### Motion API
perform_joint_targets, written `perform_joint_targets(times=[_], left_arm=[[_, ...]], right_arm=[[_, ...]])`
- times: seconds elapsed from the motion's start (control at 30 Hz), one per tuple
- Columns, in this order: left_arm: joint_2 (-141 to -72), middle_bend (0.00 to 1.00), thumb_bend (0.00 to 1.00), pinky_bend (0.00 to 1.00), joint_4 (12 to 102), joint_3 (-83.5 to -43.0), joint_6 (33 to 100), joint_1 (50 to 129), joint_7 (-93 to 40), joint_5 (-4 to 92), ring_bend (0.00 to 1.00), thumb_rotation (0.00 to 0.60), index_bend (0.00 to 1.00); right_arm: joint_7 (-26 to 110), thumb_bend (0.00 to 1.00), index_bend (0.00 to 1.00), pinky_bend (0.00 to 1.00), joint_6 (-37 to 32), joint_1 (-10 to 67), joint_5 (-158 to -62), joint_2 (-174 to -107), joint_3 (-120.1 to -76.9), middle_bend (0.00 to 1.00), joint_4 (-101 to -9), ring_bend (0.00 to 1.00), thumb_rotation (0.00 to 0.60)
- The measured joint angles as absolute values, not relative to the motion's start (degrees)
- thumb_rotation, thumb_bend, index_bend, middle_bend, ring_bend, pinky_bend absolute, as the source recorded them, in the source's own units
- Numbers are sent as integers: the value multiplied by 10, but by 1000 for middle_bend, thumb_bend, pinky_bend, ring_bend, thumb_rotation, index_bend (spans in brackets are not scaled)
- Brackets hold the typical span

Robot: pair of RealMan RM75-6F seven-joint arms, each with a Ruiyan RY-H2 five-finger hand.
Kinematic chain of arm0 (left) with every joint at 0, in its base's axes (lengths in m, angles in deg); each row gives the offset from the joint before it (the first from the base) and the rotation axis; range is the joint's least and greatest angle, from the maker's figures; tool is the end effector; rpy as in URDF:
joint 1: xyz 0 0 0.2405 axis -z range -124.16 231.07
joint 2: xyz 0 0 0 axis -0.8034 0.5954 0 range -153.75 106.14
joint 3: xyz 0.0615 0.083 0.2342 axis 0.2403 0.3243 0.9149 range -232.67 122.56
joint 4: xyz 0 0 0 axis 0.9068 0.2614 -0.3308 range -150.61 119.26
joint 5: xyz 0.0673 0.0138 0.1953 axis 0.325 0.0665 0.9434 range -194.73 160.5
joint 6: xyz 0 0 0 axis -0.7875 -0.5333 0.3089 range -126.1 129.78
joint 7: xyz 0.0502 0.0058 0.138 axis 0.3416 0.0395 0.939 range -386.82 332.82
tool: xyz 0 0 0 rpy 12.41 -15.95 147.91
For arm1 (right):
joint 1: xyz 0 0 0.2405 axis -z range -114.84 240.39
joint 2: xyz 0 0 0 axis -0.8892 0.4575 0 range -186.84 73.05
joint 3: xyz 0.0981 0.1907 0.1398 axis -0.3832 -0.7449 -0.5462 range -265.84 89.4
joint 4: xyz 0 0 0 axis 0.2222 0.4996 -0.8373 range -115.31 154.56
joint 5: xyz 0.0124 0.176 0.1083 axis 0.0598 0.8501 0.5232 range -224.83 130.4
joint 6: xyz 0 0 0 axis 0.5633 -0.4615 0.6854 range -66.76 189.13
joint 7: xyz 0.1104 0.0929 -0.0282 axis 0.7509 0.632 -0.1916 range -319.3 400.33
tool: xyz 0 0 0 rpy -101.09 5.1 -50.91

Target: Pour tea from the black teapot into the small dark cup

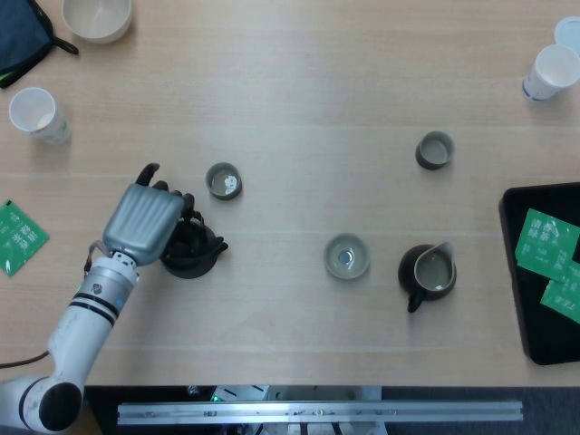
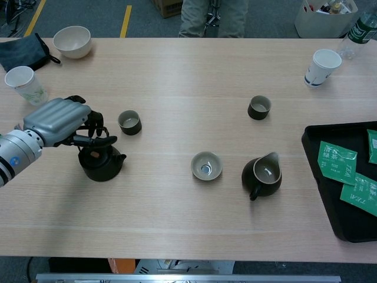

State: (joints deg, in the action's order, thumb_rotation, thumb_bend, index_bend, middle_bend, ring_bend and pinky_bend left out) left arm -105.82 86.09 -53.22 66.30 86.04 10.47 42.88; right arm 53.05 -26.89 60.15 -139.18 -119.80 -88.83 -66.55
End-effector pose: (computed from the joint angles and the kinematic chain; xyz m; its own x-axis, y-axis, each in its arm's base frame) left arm -0.1977 0.2520 -0.0016 0.5935 0.3622 0.7187 0.8030 -0.3260 -0.4989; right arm -0.3246 -0.1641 0.1741 0.3173 -0.0152 0.9482 -0.9463 -0.0711 0.3155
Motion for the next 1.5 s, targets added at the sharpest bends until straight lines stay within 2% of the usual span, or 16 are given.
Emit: perform_joint_targets(times=[0.27, 0.73, 1.5], left_arm=[[-1063, 556, 133, 111, 871, -532, 662, 861, 120, 417, 404, 50, 471], [-1073, 668, 132, 111, 875, -534, 668, 863, 140, 405, 503, 50, 546], [-1062, 785, 133, 111, 913, -518, 666, 861, 163, 384, 602, 47, 596]], right_arm=[[534, 146, 334, 238, -268, 602, -1389, -1199, -889, 325, -662, 221, 600], [537, 146, 334, 238, -263, 600, -1384, -1200, -891, 325, -657, 221, 600], [538, 146, 335, 238, -263, 602, -1382, -1200, -891, 325, -658, 221, 600]])
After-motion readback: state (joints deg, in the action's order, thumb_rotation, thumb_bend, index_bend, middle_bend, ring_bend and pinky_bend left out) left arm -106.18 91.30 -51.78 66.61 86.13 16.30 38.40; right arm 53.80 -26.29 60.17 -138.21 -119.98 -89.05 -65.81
